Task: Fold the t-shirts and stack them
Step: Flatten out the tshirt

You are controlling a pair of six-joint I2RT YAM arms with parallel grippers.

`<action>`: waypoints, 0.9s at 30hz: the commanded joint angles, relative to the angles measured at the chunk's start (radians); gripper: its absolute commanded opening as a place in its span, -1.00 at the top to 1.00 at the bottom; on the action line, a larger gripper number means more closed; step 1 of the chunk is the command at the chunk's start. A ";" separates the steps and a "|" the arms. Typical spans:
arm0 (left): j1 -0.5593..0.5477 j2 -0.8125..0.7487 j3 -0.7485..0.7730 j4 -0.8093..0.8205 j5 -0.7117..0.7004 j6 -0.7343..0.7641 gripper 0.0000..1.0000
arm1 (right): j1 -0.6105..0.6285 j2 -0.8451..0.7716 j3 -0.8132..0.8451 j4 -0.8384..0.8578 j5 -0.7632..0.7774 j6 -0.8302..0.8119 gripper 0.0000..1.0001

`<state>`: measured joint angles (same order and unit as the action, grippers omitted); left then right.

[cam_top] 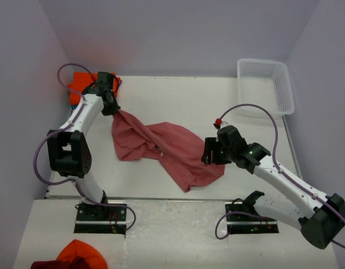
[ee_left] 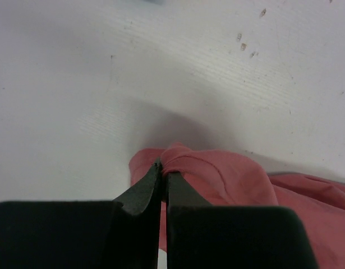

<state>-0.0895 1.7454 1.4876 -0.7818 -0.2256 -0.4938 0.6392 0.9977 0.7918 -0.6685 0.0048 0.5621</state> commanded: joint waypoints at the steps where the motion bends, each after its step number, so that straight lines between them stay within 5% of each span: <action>1: -0.006 0.022 0.031 0.021 0.080 0.031 1.00 | 0.040 0.032 0.017 0.027 -0.029 0.019 -0.25; 13: -0.009 -0.003 -0.015 0.050 0.112 0.046 1.00 | 0.165 0.125 -0.141 0.302 -0.149 0.168 0.02; 27: -0.010 -0.040 -0.044 0.064 0.127 0.044 1.00 | 0.168 0.128 -0.276 0.435 -0.152 0.266 0.06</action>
<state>-0.0948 1.7615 1.4456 -0.7479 -0.1219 -0.4744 0.8032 1.1248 0.5293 -0.2955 -0.1276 0.7856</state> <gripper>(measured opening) 0.009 0.479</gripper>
